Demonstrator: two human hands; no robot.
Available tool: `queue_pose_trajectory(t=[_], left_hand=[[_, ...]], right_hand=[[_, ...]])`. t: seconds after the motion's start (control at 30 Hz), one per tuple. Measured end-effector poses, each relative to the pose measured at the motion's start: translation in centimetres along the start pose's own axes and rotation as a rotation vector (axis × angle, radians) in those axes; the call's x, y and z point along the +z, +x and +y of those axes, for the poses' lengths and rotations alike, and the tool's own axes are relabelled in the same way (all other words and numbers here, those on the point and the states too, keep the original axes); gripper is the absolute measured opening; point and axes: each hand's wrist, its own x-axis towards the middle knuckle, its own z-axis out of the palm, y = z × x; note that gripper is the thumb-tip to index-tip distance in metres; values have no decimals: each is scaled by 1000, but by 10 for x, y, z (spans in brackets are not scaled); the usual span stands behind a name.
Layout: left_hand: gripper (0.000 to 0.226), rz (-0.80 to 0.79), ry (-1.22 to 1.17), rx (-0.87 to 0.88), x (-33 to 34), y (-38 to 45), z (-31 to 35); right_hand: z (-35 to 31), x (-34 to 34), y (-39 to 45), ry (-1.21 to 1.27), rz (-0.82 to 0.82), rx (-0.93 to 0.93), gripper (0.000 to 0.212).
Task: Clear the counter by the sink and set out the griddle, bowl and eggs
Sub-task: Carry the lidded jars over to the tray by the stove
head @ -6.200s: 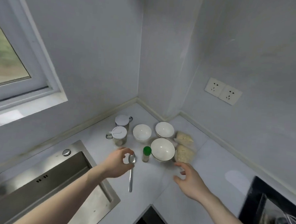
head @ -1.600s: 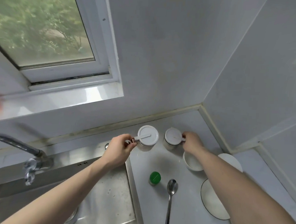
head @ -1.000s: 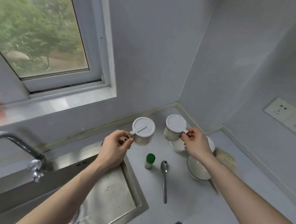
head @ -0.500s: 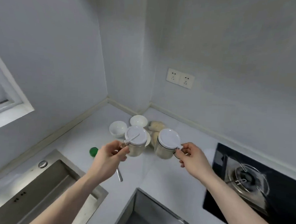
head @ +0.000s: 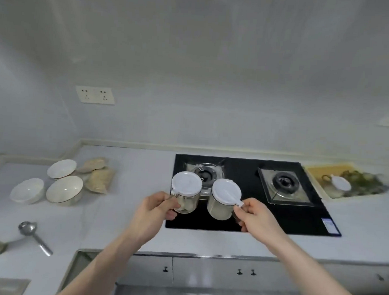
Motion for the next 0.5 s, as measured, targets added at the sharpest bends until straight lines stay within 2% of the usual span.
queue_pose_trajectory(t=[0.17, 0.5], left_hand=[[28, -159, 22, 19, 99, -6, 15], [27, -456, 111, 122, 272, 13, 60]], right_hand=[[63, -76, -30, 106, 158, 67, 28], [152, -198, -83, 344, 509, 180, 28]])
